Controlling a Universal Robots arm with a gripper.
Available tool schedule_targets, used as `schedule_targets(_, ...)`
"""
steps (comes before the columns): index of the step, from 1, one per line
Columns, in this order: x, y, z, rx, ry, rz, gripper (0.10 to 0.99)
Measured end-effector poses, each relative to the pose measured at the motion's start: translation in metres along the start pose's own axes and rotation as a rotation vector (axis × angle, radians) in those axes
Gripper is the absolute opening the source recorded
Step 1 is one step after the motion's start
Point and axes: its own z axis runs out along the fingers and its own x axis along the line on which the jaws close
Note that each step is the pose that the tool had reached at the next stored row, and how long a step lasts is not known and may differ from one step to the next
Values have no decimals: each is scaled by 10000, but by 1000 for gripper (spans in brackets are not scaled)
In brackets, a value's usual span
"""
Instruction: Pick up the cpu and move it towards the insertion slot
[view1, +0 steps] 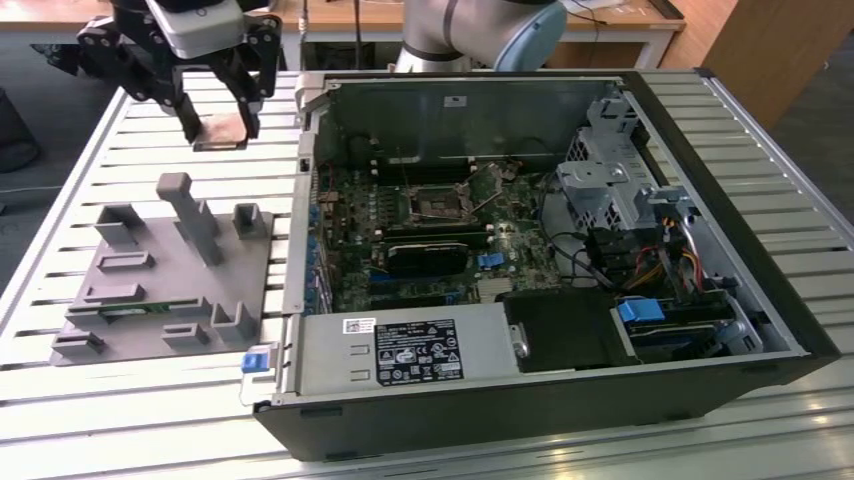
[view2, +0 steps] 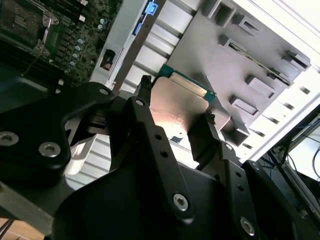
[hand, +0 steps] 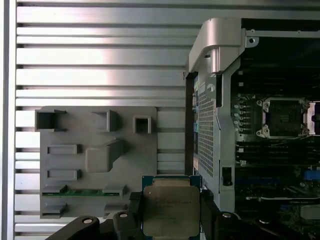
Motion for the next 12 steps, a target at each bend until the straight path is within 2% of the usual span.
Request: schedule_targets(12,-123,21,2,0,0,0,541)
